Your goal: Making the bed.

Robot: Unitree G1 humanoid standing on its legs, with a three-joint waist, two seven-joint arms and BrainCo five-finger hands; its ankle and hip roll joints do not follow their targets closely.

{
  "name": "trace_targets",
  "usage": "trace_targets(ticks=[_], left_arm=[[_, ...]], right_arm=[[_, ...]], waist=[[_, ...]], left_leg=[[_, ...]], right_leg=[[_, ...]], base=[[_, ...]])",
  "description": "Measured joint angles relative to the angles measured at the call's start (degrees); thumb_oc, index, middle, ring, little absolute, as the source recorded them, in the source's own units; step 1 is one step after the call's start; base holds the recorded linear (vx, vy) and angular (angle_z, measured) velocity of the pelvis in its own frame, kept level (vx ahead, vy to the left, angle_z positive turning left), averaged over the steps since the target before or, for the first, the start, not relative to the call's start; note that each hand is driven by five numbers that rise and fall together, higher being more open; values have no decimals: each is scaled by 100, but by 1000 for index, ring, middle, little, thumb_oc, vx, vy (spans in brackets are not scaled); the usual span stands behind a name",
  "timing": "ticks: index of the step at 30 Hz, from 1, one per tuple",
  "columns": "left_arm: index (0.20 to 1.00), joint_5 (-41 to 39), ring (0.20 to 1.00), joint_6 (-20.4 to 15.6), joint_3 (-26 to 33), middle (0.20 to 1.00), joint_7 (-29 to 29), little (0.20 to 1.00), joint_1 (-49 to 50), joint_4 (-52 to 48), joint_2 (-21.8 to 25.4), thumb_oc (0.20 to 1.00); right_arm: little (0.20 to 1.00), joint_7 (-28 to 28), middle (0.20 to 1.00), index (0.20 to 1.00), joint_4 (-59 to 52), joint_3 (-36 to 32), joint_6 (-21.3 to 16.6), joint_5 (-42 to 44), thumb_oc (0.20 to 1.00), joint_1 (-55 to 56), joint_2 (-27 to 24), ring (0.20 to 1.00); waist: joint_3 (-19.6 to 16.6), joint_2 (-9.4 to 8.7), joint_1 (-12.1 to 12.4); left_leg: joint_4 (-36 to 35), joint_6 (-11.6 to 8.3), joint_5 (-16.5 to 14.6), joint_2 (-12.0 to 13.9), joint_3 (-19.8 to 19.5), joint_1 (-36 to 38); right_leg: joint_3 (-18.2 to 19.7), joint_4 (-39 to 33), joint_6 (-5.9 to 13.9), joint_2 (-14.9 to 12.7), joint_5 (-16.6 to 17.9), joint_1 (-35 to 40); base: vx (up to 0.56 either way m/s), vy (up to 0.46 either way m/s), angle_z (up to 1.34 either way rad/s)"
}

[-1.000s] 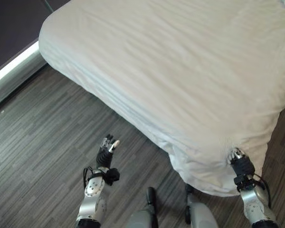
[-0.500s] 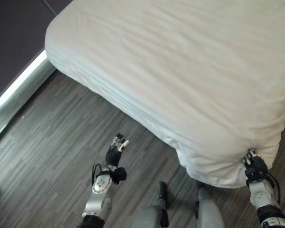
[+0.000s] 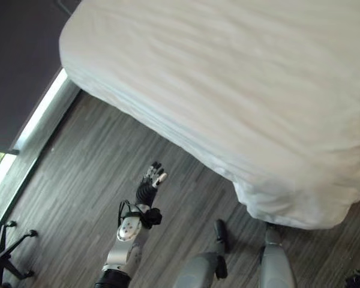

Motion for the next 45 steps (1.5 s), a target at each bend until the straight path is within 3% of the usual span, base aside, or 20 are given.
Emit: trace_targets(ticks=[2,4,5,6,8,10,12,14,16,18,20,22,25,34,37,41,43,44,45], left_arm=[[1000,40,1000,-1,-9,1000,47,1000,-55,-15,-6,1000],[1000,82,1000,-31,195,1000,144,1000,117,-60,-61,1000],[1000,97,1000,-34,273,1000,218,1000,212,-29,-84,1000],[1000,99,1000,-101,286,1000,356,1000,203,-36,-210,1000],[1000,163,1000,-124,404,1000,429,1000,297,-30,-440,1000],[1000,260,1000,-117,403,1000,496,1000,304,-26,-468,1000],[1000,261,1000,-115,503,1000,468,1000,364,-61,-450,1000],[1000,259,1000,-121,548,1000,341,1000,421,-64,-429,1000],[1000,259,1000,-119,538,1000,231,1000,408,-23,-420,1000],[1000,259,1000,-126,550,1000,102,1000,457,-21,-396,1000],[1000,259,1000,-127,543,1000,47,1000,468,49,-350,1000],[1000,259,1000,-134,546,1000,34,1000,417,125,-345,1000],[1000,261,1000,-136,550,1000,50,1000,457,230,-339,1000],[1000,268,1000,-148,546,1000,91,1000,410,236,-361,1000],[1000,267,1000,-155,544,1000,98,1000,395,247,-380,1000],[1000,253,1000,-181,419,1000,97,1000,206,412,-383,1000],[1000,238,1000,-191,369,1000,95,1000,163,439,-385,1000],[1000,205,1000,-204,304,1000,98,1000,124,540,-378,1000],[1000,206,1000,-202,262,1000,93,1000,93,547,-376,1000]], right_arm=[[200,-271,200,200,-890,261,-244,-292,200,116,-126,200],[200,-902,200,200,-3698,324,-297,-986,200,597,-13,200],[200,-1101,200,200,-5014,362,-545,-1361,200,766,-56,200],[200,-1667,200,200,-5923,147,-1145,-1994,200,186,-243,200],[200,-2001,200,200,-7652,-3,-1157,-2256,200,-52,150,200],[200,-1873,200,200,-8408,508,-1575,-2597,200,-116,35,200],[200,-1062,200,200,-8948,1549,-1510,-2660,200,115,-675,200],[200,-267,200,200,-8882,2268,-1497,-2563,200,128,-765,200],[200,246,200,200,-8455,2559,-1457,-2436,200,118,-498,200],[200,938,200,200,-7900,3376,-1123,-2314,200,121,-622,200],[200,1255,200,200,-7503,4167,-917,-2232,200,55,-556,200],[200,1612,200,200,-7450,4686,-741,-2263,200,131,-457,200],[200,2012,200,200,-7311,5378,-575,-2467,200,94,-9,200],[200,2212,200,200,-6775,5526,-388,-2460,200,-196,418,200],[200,2184,200,200,-6063,5555,-361,-2456,200,-384,735,200],[200,2027,200,200,-4800,5365,-353,-2393,200,-744,1051,200],[200,1826,200,200,-4000,5112,-376,-2235,200,-979,1037,200],[200,1568,200,200,-2708,4354,-376,-2173,200,-1443,1210,200],[200,1368,200,200,-2369,4045,-352,-2099,200,-1590,1136,200]], waist=[[0,-115,-176],[-6,-118,-403],[-17,-97,-444],[-48,-68,-401],[-72,-56,-367],[-90,-107,-287],[-117,-249,-194],[-193,-408,-130],[-242,-532,-30],[-240,-595,124],[-234,-638,99],[-226,-654,241],[-158,-708,300],[50,-824,383],[69,-805,400],[164,-641,496],[272,-445,564],[289,-326,568],[300,-251,615]], left_leg=[[0,15,-43,-5,37,10],[0,14,-44,-24,96,14],[-1,15,-58,-35,186,34],[0,23,-68,-19,211,89],[2,17,-63,16,171,83],[26,43,-37,51,152,66],[33,-9,-1,89,131,58],[33,-32,21,123,110,69],[33,-32,21,132,96,71],[34,-29,24,95,72,78],[34,-28,25,99,15,110],[33,-22,28,96,17,109],[32,-21,28,95,28,102],[33,-39,17,115,294,120],[33,-40,18,157,292,151],[32,-41,19,145,238,154],[32,-41,20,127,132,148],[31,-37,31,113,78,123],[30,-24,41,99,52,91]], right_leg=[[65,-5,4,1,3,-13],[130,-4,14,9,15,-46],[177,-5,14,-3,47,-75],[212,16,9,18,73,-34],[180,17,-9,62,79,-37],[170,18,-30,96,87,-41],[118,20,-72,128,123,-32],[82,19,-86,151,116,-10],[70,19,-98,153,109,6],[1,19,-95,105,111,32],[-46,17,-90,98,106,93],[-53,16,-86,93,103,90],[-55,8,-44,90,65,79],[89,0,-62,125,122,-20],[78,13,-95,163,145,6],[38,5,-93,141,143,35],[-55,-3,-60,108,117,77],[-100,-7,-60,83,112,82],[-127,-9,-46,62,101,67]], base=[[-23,36,-14],[-28,25,-19],[-27,-5,-30],[-29,-5,-21],[-22,-15,2],[-34,-56,2],[-28,-59,6],[-16,-25,7],[-33,-38,5],[-37,-18,9],[-32,-6,15],[-37,11,4],[-20,24,-1],[-10,10,-13],[-7,17,-3],[-23,8,8],[-30,19,22],[-7,33,22],[-11,32,23]])
